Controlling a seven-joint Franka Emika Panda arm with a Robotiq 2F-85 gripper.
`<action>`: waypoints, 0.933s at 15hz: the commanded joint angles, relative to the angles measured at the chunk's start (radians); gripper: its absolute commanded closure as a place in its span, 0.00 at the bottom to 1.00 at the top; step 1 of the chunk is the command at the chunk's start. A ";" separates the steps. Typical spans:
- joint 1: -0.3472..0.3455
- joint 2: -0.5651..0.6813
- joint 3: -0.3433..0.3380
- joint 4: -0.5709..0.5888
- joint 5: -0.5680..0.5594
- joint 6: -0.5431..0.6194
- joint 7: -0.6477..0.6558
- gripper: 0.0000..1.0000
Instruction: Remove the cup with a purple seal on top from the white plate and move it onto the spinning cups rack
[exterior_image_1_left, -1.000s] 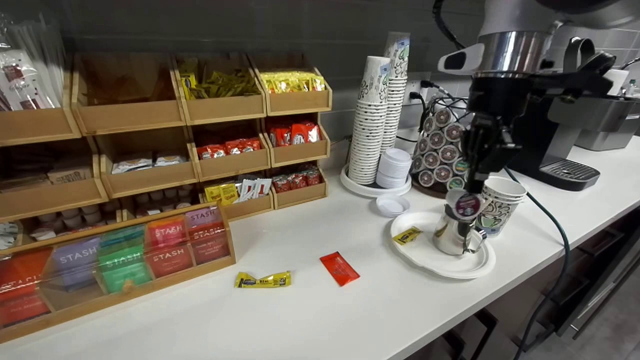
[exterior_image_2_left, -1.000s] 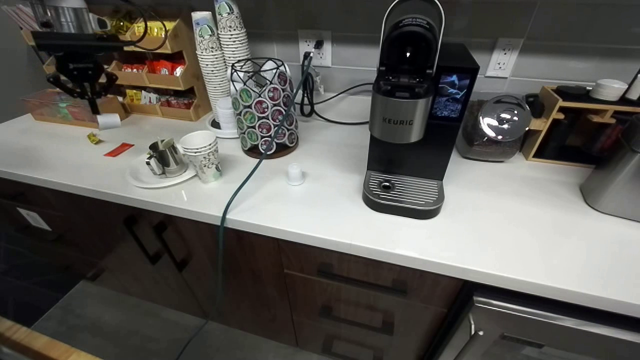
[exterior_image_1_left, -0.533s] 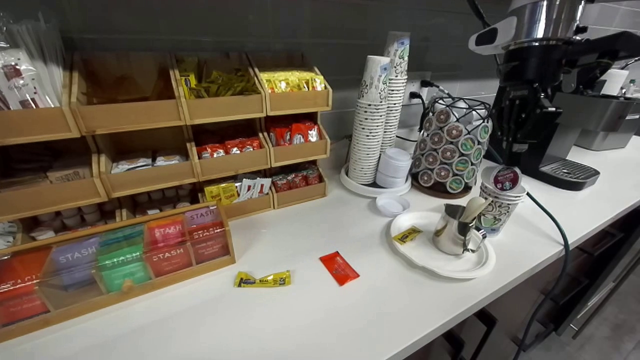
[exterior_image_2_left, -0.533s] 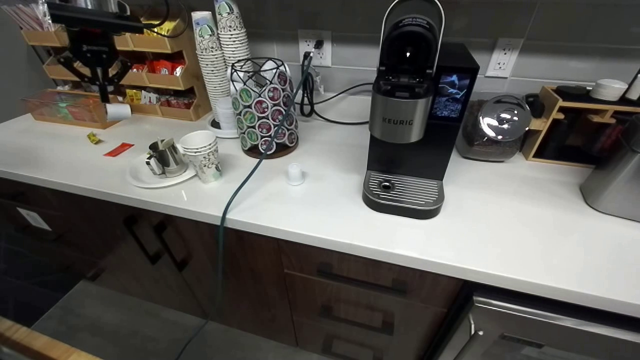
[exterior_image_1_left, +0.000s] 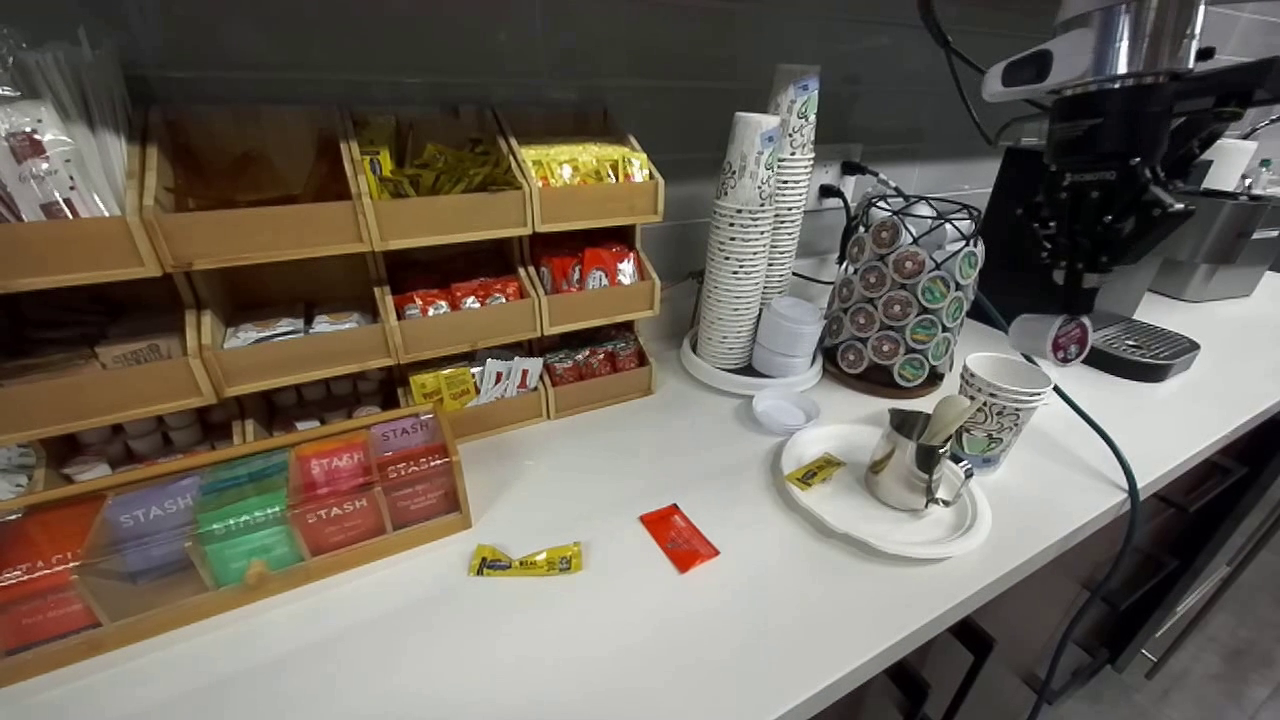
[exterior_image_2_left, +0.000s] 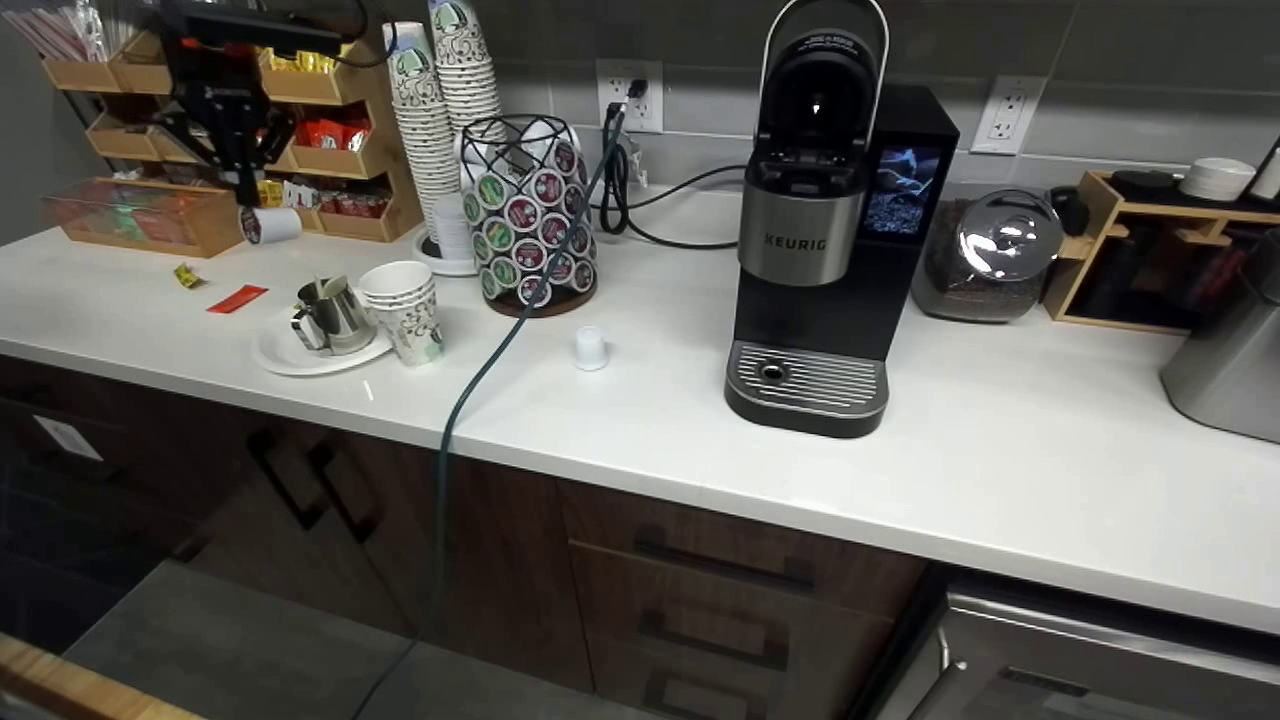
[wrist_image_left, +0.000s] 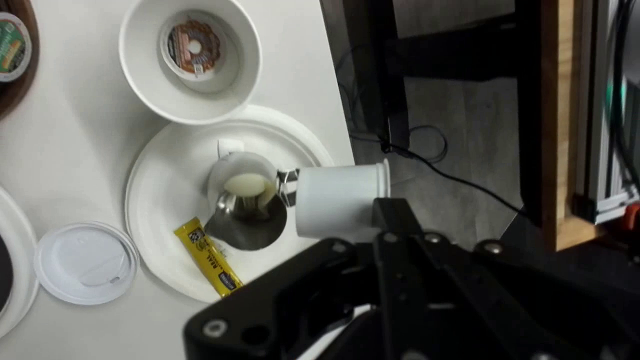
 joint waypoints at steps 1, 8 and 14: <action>-0.030 -0.014 -0.059 0.028 -0.099 -0.046 -0.249 1.00; -0.040 -0.009 -0.081 0.033 -0.080 -0.018 -0.288 0.99; -0.043 -0.009 -0.086 0.032 -0.084 0.006 -0.318 1.00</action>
